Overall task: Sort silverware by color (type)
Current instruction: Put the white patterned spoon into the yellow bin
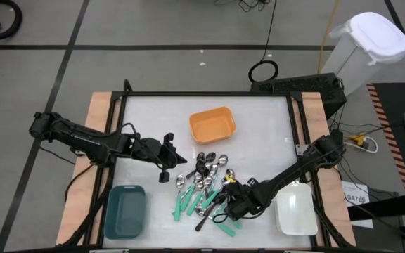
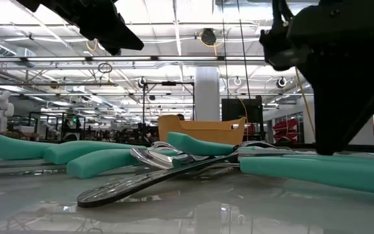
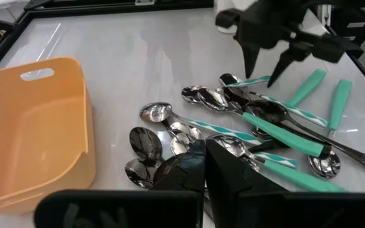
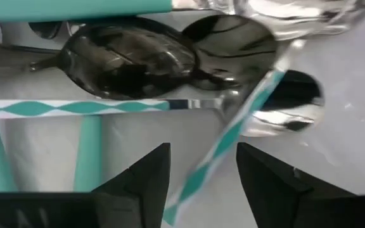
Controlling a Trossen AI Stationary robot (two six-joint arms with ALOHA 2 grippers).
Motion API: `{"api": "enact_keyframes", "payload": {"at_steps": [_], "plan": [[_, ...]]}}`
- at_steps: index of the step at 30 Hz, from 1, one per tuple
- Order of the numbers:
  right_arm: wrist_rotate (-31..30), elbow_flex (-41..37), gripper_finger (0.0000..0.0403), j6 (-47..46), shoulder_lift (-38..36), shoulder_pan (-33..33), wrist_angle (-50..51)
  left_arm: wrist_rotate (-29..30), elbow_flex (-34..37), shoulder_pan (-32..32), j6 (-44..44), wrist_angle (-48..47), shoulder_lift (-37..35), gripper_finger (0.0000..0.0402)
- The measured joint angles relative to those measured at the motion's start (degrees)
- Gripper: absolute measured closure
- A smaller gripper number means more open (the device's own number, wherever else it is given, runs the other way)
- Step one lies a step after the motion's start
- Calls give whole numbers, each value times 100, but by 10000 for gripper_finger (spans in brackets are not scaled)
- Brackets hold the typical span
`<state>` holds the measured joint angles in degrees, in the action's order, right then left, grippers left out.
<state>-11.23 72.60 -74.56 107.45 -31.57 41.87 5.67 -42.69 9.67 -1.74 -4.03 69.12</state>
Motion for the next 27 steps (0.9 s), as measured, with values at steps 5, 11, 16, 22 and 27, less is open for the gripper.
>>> {"api": "enact_keyframes", "payload": {"at_steps": [5, 11, 16, 22, 27], "plan": [[77, 13, 225, -117, 202, 2, 30, 2, 2, 0, -12, -4, 0, 387], [74, 20, 238, -284, 259, 2, 67, 2, 2, 0, -93, -20, 0, 387], [80, 15, 287, -307, 263, 2, 136, 2, 2, 0, -120, -34, 0, 387], [73, 13, 359, -402, 269, 2, 206, 2, 2, 0, -132, -33, 0, 387], [91, -5, 377, -383, 174, 3, 244, 4, 2, 0, -131, -35, 0, 387]]}}
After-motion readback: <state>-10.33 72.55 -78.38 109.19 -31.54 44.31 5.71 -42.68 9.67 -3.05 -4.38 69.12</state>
